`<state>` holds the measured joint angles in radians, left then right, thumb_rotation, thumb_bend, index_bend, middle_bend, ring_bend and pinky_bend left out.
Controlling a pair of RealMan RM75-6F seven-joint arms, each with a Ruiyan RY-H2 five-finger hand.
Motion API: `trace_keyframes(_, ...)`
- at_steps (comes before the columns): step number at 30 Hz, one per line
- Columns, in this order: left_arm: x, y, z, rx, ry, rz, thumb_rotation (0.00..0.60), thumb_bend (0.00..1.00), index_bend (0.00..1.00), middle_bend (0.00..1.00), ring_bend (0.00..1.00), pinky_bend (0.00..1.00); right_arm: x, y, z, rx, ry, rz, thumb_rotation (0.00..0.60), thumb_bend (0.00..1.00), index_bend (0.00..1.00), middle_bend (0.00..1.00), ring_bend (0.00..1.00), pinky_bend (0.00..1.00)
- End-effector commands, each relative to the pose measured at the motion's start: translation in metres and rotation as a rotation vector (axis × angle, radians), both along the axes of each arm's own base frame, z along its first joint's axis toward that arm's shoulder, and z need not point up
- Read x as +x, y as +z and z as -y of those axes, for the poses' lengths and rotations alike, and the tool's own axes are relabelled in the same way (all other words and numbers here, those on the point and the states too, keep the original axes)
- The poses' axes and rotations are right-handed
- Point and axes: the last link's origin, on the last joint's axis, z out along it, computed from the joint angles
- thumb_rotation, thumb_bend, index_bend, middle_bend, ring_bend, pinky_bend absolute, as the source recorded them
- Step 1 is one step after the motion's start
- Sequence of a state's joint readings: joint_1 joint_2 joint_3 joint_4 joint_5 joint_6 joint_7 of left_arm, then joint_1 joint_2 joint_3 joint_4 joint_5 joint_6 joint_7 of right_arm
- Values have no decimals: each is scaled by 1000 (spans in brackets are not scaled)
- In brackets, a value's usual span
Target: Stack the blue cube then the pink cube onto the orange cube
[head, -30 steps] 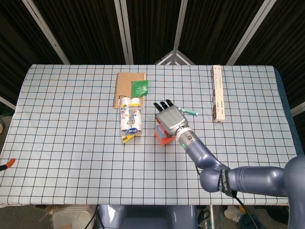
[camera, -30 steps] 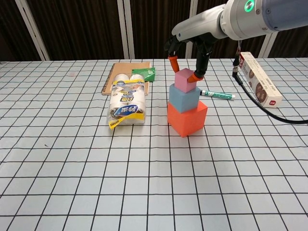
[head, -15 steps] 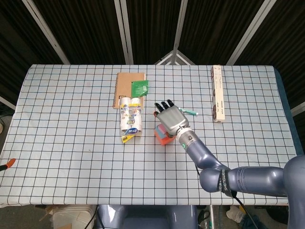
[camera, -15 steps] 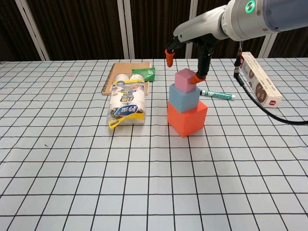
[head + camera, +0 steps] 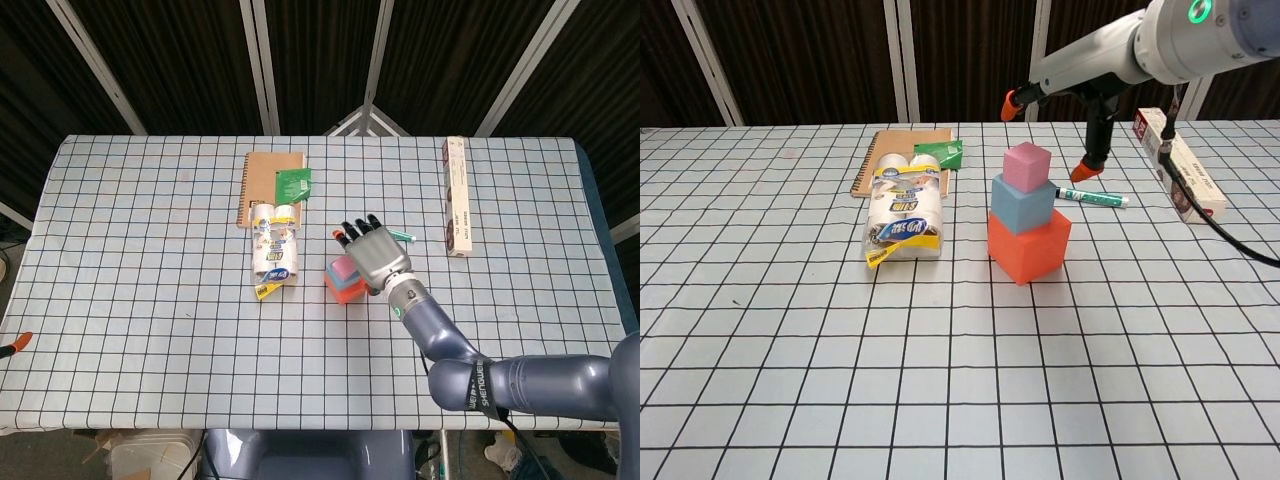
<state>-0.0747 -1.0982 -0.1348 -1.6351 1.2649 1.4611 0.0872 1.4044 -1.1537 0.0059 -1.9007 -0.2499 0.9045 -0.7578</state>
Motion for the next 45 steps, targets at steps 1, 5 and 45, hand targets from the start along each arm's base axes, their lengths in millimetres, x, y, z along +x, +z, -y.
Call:
trace_keyframes(1,0,0,0,-2,-3,0,600,120,84,0,0,0,-13,12,-5,-24,-9,-5,600,333,0,0,0,0)
trace_keyframes(5,2,-2,1,-9,-10,1,600,120,84,0,0,0,-32,29,-13,-62,-28,5,600,333,0,0,0,0)
trace_keyframes(45,11,-3,19,-16,-70,1,600,120,84,0,0,0,-287,103,-206,-529,-175,189,600,282,0,0,0,0)
